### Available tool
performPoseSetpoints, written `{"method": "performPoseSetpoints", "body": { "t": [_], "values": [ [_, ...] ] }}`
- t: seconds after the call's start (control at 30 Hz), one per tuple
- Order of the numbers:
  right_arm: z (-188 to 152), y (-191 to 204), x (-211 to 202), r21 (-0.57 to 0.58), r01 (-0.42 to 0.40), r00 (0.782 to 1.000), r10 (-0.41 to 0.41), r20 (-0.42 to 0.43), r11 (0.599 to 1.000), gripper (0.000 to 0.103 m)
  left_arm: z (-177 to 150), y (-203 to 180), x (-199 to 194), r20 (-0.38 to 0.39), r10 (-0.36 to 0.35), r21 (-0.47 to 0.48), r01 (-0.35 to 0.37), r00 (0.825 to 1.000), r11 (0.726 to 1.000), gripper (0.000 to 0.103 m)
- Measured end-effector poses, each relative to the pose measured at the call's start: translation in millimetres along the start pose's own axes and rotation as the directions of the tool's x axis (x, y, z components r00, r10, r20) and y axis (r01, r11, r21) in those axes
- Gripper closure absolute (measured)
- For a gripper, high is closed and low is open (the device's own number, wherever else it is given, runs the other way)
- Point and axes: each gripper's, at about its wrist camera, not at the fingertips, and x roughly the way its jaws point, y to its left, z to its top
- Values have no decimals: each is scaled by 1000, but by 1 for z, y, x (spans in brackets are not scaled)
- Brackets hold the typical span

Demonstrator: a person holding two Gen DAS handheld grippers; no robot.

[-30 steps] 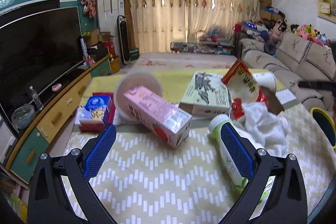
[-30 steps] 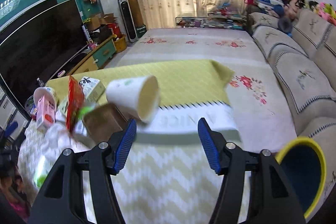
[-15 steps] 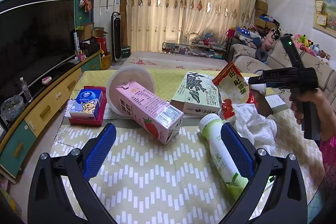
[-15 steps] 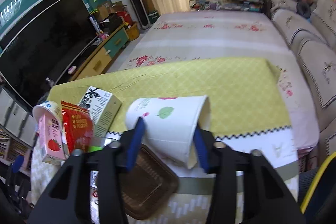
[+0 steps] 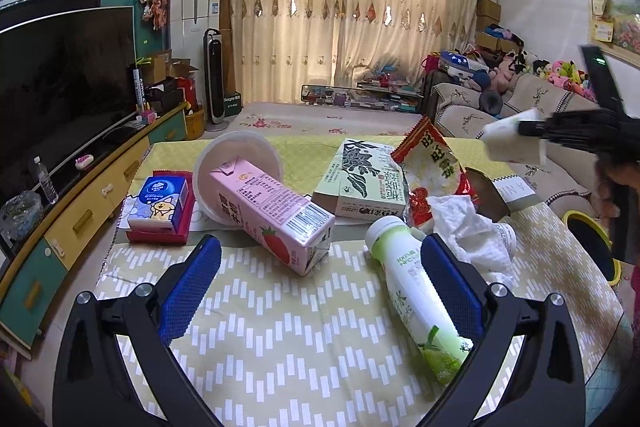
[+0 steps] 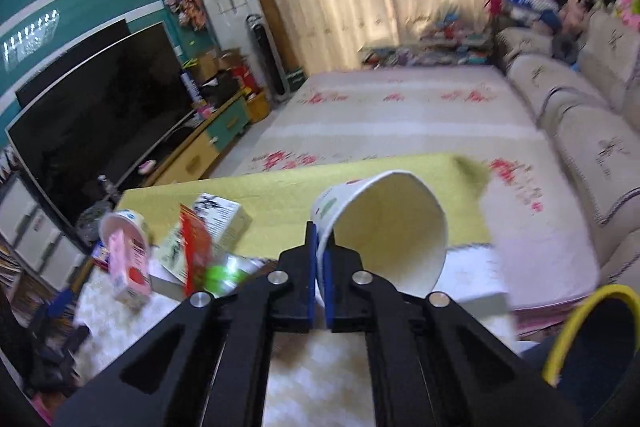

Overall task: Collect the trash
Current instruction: 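Move the cup over the bin and release it from the right gripper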

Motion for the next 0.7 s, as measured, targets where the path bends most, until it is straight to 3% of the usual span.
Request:
{"method": "performPoseSetpoints", "body": {
  "t": [0.2,0.3,0.5,0.7],
  "values": [
    [-40,-73,-49,92,141,990,-143,17,986,100,-2,-6,-1,-4,-8,21,8,1000,1000,5],
    [-60,-115,-66,138,265,964,-267,-4,954,100,-2,-10,-3,3,-8,36,8,1000,999,5],
    [-96,-184,-74,200,420,907,-407,-106,885,100,0,-13,-9,21,-29,40,28,999,999,5],
    [-114,-221,-56,220,488,870,-451,-199,845,100,-1,-13,-10,16,-32,35,32,999,999,5]
  ]
}}
